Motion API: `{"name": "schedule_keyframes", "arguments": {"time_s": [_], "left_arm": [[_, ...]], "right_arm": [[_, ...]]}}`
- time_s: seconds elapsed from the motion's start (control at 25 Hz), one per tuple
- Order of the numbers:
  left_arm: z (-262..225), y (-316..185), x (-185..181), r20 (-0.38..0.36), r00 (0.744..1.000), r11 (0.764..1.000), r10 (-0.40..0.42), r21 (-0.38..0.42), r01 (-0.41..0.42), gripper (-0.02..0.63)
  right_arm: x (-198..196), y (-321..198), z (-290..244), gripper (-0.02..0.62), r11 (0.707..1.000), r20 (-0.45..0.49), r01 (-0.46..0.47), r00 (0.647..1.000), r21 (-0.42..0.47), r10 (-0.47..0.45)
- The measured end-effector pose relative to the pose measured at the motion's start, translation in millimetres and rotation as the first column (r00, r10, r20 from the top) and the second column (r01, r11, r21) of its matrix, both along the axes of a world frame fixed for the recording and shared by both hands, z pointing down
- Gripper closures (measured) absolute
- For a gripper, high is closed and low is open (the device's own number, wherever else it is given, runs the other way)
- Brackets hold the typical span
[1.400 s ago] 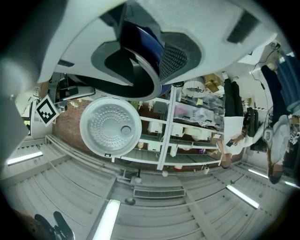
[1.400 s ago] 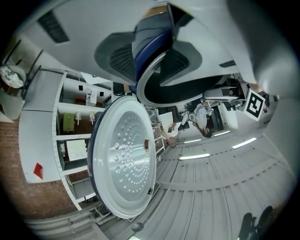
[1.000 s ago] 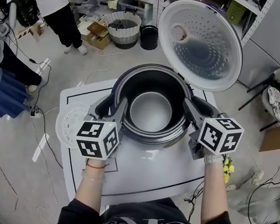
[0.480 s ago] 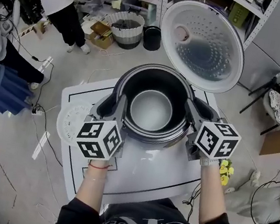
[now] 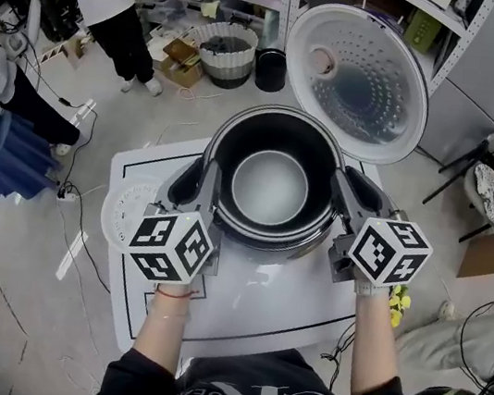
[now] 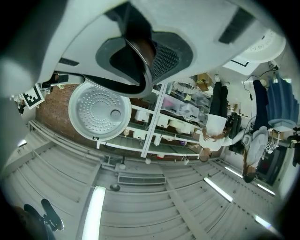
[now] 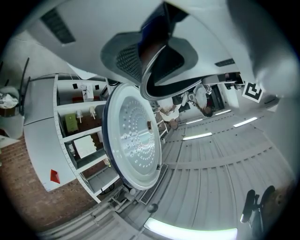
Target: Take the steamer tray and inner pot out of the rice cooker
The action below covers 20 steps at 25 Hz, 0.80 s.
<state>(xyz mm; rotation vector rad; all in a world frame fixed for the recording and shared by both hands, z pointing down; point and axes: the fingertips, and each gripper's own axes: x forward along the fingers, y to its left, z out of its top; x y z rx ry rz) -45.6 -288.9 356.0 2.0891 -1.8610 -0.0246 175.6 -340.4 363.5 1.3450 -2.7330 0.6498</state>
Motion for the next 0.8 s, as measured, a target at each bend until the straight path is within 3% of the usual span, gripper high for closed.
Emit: {"name": "schedule_keyframes", "arguments": {"time_s": [0.8], "left_arm": [[-53, 20, 5, -0.018, 0.996, 0.988, -0.084, 0.129, 0.086, 0.541]], "right_arm": [[5, 10, -55, 0.517, 0.990, 0.059, 0.043, 0.997, 0.132, -0.051]]}}
